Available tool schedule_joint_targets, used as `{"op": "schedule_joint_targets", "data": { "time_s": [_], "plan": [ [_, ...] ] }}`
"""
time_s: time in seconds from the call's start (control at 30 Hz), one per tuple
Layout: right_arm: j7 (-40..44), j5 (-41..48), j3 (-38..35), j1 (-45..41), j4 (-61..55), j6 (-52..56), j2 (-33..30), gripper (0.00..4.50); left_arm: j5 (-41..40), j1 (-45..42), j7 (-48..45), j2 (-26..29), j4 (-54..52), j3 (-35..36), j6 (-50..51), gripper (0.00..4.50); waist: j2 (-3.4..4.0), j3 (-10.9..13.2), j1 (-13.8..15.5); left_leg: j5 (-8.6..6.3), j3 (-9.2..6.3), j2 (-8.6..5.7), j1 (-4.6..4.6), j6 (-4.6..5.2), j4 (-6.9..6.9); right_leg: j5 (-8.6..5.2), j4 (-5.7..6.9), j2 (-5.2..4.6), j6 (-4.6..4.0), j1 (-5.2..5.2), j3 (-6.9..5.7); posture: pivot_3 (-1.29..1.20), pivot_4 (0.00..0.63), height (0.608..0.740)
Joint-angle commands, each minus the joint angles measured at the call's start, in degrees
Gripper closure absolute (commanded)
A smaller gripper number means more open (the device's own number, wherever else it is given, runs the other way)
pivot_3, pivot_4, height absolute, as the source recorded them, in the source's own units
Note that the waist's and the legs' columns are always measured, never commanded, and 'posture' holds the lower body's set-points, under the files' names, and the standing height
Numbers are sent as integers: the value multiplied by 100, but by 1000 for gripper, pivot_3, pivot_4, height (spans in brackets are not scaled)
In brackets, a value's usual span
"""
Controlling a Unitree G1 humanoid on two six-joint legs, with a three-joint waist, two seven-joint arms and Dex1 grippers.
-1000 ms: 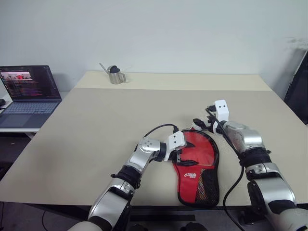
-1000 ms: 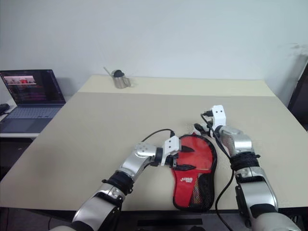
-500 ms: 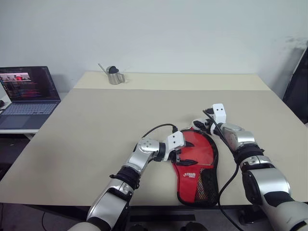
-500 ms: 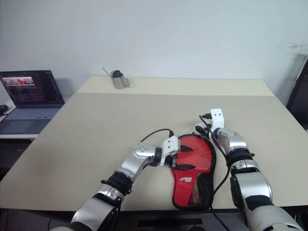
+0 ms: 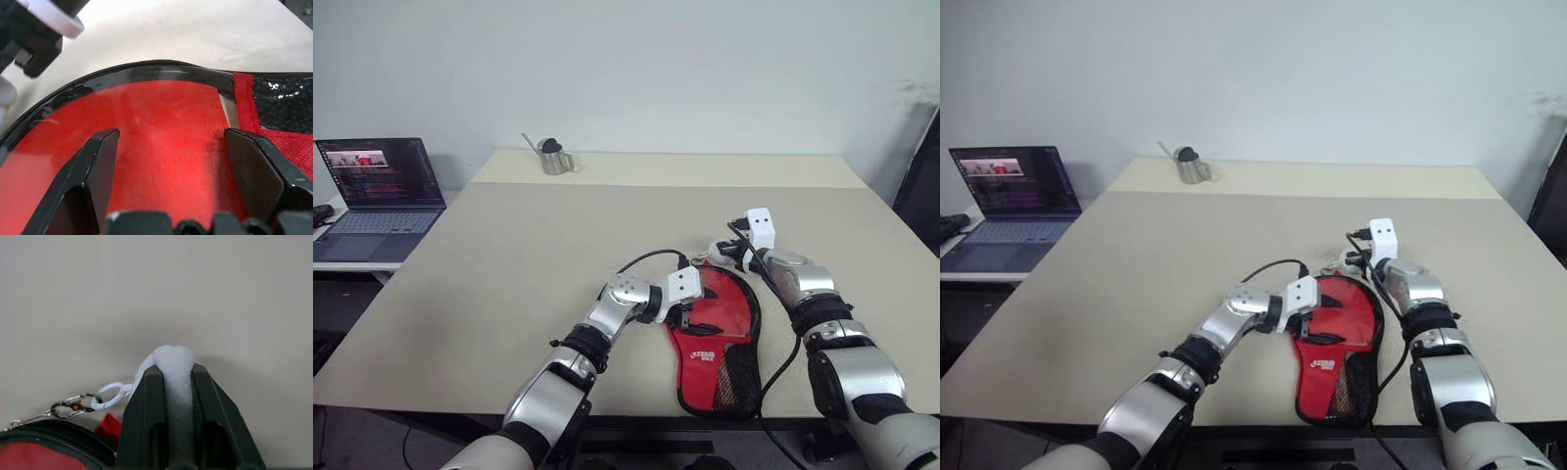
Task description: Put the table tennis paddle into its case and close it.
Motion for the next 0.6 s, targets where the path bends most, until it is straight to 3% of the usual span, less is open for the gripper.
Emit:
{"op": "schedule_joint_targets", "data": {
  "time_s": [0.03,0.2,0.43,0.6],
  "plan": [
    [-57,-37,-229,257,-729,253,-439,4302,351,320,-91,47,512,-315,232,768,3,-5,12,0,1,0,-1,0,0,0,-2,0,0,0,1,0,150,740],
    [-42,21,-328,946,-1738,809,-894,4303,316,325,-117,19,561,-276,316,768,26,-23,34,0,0,0,-1,0,-3,-1,-5,0,1,0,1,0,150,740],
    [12,427,-835,2525,-4227,2261,-1570,4305,338,271,-71,-61,701,-271,320,768,48,-43,151,0,-5,-2,-14,0,-1,-2,-14,0,2,-4,-5,0,150,740],
    [140,973,-1665,3935,-6230,3555,-2051,4310,346,159,-35,-183,874,-273,305,768,51,-61,203,-1,-9,-4,-19,0,-2,-3,-23,-1,2,-4,-9,0,150,740]
  ]
}}
